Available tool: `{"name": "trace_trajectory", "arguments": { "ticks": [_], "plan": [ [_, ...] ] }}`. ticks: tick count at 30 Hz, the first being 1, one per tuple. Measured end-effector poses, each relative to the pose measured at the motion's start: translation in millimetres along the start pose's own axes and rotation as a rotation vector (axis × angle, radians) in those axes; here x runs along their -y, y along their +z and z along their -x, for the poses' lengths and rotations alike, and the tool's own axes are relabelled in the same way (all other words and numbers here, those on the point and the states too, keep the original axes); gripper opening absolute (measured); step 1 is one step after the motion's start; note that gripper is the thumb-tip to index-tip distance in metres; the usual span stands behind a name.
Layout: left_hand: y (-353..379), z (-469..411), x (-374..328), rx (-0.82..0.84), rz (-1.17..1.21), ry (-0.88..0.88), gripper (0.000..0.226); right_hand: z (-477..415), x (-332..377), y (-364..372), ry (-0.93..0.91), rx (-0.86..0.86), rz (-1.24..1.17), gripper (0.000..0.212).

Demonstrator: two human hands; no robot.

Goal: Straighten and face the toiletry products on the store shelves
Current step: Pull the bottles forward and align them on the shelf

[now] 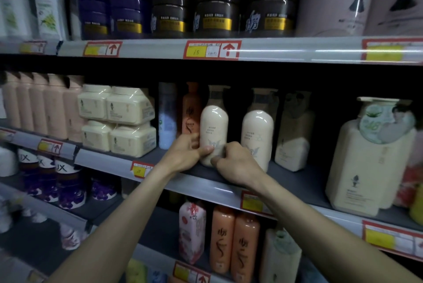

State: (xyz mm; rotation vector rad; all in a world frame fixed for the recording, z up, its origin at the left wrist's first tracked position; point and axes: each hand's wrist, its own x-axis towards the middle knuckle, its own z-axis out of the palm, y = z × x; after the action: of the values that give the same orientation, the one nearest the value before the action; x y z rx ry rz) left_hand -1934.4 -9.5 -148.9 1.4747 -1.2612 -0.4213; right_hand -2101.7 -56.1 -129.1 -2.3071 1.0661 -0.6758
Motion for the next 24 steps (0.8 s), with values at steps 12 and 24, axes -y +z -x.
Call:
{"name": "trace_trajectory", "arguments": {
  "ticks": [12,24],
  "plan": [
    [-11.9,66.9,-18.8,-0.188,-0.059,0.208,0.055,28.2,-1.5,18.9,-0.238,-0.289,-0.384,0.043],
    [-51.7,197.9,64.3,-0.395,-0.096,0.137,0.05,93.3,14.5,124.0,-0.498,-0.168,-0.257,0.054]
  ]
}}
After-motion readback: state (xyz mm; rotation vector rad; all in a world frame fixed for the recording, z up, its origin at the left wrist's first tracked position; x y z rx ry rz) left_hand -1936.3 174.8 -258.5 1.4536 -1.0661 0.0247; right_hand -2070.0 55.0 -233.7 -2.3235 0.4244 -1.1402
